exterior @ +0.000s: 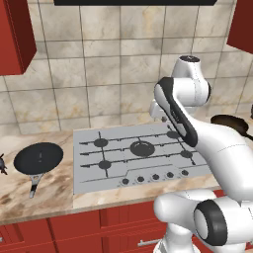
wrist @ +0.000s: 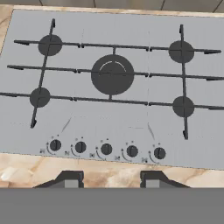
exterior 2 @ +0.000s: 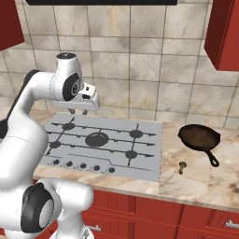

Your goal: Place both pans onto different burners. Then place the mushroom and the fish on different pans.

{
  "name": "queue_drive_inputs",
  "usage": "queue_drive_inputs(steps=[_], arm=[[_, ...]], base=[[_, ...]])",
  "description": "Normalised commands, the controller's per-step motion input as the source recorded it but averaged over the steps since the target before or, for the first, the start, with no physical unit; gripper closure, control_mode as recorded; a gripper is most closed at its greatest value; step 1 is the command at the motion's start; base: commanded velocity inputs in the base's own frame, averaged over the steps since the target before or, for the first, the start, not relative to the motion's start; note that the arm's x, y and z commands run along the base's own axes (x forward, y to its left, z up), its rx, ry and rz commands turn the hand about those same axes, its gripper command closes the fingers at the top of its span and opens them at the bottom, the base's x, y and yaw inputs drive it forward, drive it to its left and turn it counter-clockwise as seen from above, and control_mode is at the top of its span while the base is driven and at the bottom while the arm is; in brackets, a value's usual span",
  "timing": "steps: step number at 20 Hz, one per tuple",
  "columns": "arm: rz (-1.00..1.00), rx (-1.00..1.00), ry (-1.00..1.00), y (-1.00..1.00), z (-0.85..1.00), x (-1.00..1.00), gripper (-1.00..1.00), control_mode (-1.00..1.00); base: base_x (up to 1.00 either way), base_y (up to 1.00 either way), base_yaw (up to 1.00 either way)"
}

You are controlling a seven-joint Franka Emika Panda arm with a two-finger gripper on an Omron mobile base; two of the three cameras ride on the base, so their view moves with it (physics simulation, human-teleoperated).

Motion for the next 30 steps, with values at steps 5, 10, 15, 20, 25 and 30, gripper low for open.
queue_drive_inputs(steps=[5,10,15,20,25,30], arm=[[0.02,0.00,0.00,-0.18,0.00,0.00,-1.00,-1.00],[0.00,0.00,0.00,-0.54,0.00,0.02,-1.00,-1.00],[0.00,-0.01,0.00,-0.62,-0.04,0.08,-1.00,-1.00],[0.00,-0.02,0.00,-0.66,-0.15,0.03,-1.00,-1.00],[0.00,-0.03,0.00,-0.68,-0.13,0.03,-1.00,-1.00],[0.00,-0.04,0.00,-0.67,-0.10,0.00,-1.00,-1.00]], base=[[0.00,0.00,0.00],[0.00,0.00,0.00],[0.00,0.00,0.00],[0.00,0.00,0.00],[0.00,0.00,0.00],[0.00,0.00,0.00]])
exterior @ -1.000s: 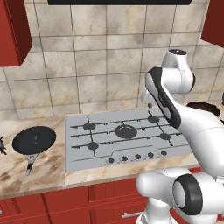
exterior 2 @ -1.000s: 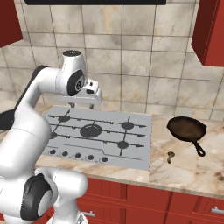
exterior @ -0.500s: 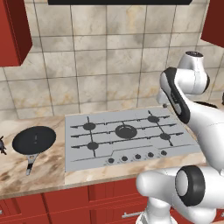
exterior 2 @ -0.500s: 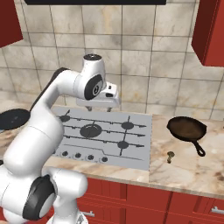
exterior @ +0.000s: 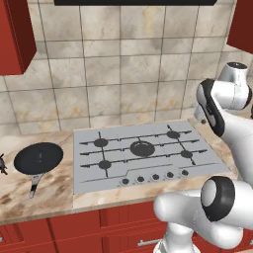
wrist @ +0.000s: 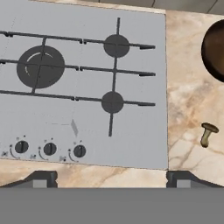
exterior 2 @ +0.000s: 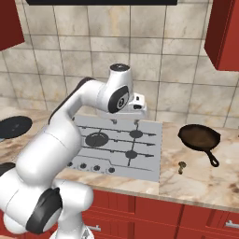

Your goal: Place both pans onto different burners. Then place the mushroom and the fish on different pans.

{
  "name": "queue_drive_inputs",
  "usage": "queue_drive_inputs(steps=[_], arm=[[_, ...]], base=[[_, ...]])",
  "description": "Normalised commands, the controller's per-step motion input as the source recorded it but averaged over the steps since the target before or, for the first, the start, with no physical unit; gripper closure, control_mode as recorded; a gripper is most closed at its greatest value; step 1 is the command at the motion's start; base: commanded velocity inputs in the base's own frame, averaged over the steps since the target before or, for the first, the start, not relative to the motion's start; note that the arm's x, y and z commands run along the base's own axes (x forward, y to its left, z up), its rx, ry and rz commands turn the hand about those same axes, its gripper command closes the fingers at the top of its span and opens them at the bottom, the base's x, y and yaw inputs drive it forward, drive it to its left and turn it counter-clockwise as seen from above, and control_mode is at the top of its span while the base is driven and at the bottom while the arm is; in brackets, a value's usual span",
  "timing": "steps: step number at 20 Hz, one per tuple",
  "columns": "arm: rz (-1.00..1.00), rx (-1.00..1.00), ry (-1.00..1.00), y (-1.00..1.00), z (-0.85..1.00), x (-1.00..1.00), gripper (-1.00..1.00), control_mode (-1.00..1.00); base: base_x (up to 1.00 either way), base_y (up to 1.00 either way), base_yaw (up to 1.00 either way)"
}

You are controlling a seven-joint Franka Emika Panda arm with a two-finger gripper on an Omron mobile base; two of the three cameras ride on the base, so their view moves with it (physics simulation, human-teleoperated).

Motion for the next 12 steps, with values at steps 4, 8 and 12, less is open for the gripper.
queue_drive_inputs(steps=[4,8,12], arm=[[0.00,-0.04,0.00,-0.66,-0.09,0.01,-1.00,-1.00],[0.00,-0.04,0.00,-0.64,-0.09,0.00,-1.00,-1.00],[0.00,0.00,0.00,-0.76,-0.03,0.00,-1.00,-1.00]], base=[[0.00,0.00,0.00],[0.00,0.00,0.00],[0.00,0.00,0.00]])
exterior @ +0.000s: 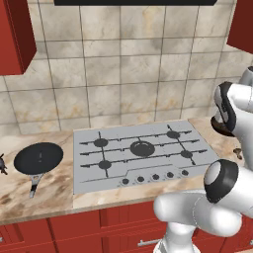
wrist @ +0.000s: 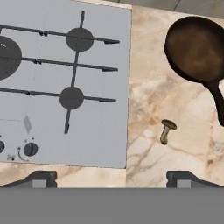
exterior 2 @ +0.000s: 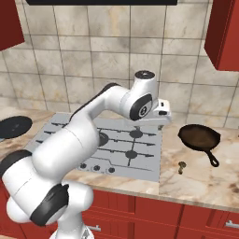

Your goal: Place both pans onto different burners. Then place the mushroom and the fish on different pans.

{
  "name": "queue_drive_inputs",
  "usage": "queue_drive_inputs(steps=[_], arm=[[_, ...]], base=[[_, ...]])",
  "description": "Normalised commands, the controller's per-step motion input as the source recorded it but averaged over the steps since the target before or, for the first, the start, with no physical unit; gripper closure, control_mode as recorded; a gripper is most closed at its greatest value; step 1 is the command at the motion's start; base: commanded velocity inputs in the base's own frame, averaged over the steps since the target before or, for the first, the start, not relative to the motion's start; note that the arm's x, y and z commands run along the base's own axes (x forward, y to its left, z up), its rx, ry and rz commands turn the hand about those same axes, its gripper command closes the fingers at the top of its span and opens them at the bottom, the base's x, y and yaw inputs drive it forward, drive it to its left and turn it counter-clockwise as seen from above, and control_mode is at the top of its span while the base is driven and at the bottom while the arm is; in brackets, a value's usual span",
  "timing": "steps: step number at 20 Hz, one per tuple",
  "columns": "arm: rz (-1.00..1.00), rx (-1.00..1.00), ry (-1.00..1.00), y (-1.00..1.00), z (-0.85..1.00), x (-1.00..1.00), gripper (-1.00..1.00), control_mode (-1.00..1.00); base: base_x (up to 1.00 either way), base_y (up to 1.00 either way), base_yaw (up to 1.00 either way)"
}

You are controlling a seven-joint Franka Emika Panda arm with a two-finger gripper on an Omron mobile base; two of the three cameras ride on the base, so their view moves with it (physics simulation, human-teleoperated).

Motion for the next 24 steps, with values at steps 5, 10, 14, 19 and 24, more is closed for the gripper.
queue_drive_inputs(steps=[5,10,14,19,24], arm=[[0.00,0.00,0.00,-0.78,-0.01,0.00,-1.00,-1.00],[0.00,0.00,0.00,-0.72,-0.04,0.00,-1.00,-1.00],[0.00,0.00,0.00,-0.56,-0.36,0.00,-1.00,-1.00],[0.00,-0.02,0.00,-0.41,-0.53,0.00,-1.00,-1.00],[0.00,-0.01,0.00,-0.38,-0.35,0.00,-1.00,-1.00]], base=[[0.00,0.00,0.00],[0.00,0.00,0.00],[0.00,0.00,0.00],[0.00,0.00,0.00],[0.00,0.00,0.00]])
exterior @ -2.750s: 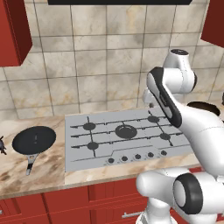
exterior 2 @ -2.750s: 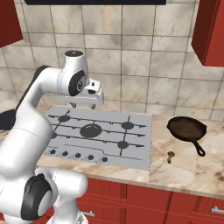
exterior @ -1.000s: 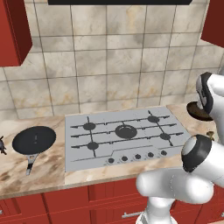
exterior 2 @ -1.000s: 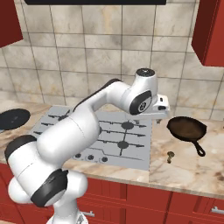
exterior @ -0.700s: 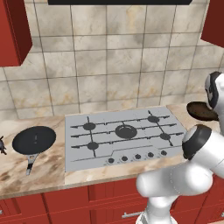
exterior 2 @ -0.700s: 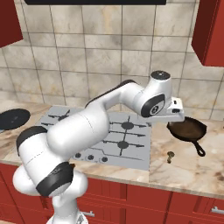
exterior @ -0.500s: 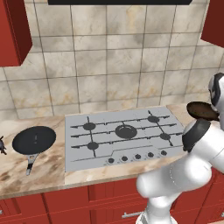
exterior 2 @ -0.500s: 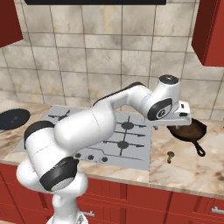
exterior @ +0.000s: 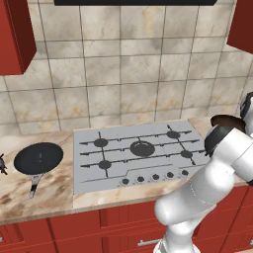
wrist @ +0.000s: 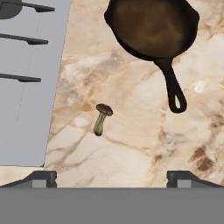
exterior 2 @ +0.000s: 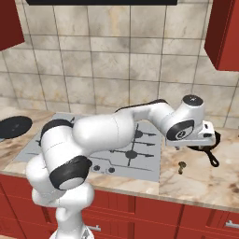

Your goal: Place both pans onto different burners. Then place the mushroom and the fish on different pans.

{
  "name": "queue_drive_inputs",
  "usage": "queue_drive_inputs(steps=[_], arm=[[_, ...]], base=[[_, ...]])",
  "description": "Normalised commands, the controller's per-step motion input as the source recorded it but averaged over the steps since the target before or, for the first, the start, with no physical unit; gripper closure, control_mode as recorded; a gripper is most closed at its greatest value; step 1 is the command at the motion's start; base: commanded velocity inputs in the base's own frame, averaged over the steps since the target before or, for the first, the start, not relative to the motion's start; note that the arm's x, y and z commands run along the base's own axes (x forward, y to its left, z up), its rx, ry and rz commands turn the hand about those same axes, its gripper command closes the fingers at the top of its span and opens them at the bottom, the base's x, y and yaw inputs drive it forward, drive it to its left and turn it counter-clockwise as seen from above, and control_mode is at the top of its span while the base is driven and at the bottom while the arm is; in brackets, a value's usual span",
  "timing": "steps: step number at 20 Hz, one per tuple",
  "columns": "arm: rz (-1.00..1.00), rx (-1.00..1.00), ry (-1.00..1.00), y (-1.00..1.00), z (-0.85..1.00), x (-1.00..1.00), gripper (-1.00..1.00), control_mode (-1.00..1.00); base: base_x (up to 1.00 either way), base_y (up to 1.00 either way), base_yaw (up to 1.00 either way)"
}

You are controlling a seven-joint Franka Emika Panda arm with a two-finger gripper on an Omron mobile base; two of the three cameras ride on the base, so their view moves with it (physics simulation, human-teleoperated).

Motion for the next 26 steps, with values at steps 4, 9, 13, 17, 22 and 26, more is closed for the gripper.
queue_drive_inputs(steps=[4,9,13,17,22,26], arm=[[0.01,-0.01,0.00,-0.32,-0.31,0.05,-1.00,-1.00],[0.04,0.00,0.00,-0.24,-0.31,0.20,-1.00,-1.00],[0.03,0.00,0.00,-0.24,-0.25,0.23,-1.00,-1.00],[0.02,0.00,0.00,-0.29,-0.11,0.24,-1.00,-1.00],[0.00,0.01,0.00,-0.21,0.00,0.22,-1.00,-1.00],[0.00,0.02,0.00,-0.26,0.00,0.19,-1.00,-1.00]], base=[[0.00,0.00,0.00],[0.00,0.00,0.00],[0.00,0.00,0.00],[0.00,0.00,0.00],[0.00,0.00,0.00],[0.00,0.00,0.00]])
